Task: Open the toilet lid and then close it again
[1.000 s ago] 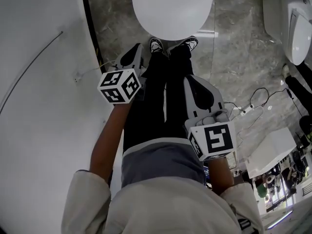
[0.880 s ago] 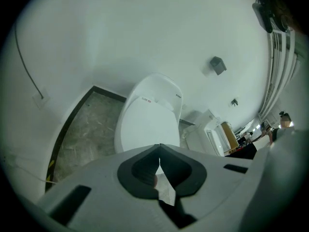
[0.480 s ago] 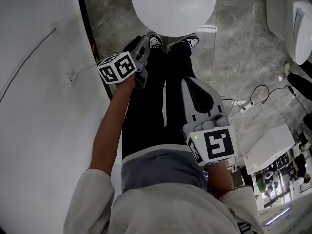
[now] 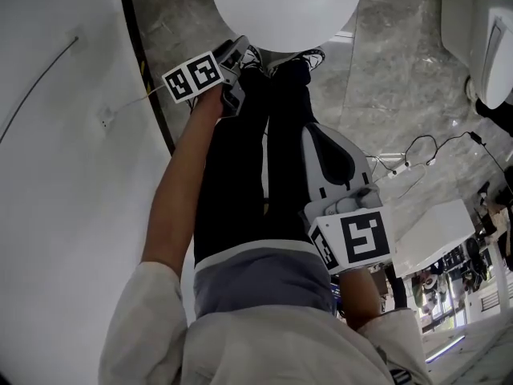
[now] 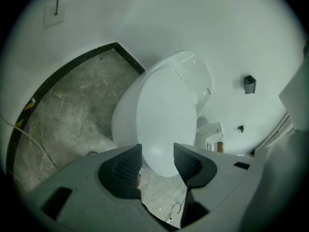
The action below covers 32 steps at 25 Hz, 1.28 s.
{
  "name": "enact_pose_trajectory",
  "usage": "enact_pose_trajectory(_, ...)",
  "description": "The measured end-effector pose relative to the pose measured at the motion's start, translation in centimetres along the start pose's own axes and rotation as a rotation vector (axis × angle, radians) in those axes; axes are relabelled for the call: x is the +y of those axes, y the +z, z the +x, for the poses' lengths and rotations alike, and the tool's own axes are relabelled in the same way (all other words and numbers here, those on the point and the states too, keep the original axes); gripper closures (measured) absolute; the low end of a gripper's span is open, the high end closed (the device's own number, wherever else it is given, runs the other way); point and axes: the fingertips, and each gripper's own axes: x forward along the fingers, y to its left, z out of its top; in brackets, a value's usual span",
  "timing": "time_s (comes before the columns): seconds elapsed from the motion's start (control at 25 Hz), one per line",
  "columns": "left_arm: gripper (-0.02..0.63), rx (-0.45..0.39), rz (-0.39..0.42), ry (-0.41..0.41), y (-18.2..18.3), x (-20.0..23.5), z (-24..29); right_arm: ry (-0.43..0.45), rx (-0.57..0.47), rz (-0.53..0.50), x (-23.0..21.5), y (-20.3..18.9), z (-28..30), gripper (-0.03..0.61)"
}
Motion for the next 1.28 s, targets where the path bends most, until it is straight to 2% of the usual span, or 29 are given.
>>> enact_pose_trajectory(0.32,0.413,-0.06,-0.095,0.042,1.5,2.1,2.1,0.009,0.028,0.004,-0.6,-0.6,0.4,0.569)
enact_pose_trajectory(0.88,0.403,-0.034,-0.077,0.066,0.6,2.0,3.7,0.022,0.053,-0.005,-0.9,-1.0,0.8,0.569)
enact_pose_trajectory(1.28,0.404,-0.016,-0.037,0.033,0.4,1.4,3.1,0.046,0.068,-0.001,0.0,-2.0,1.1,0.569)
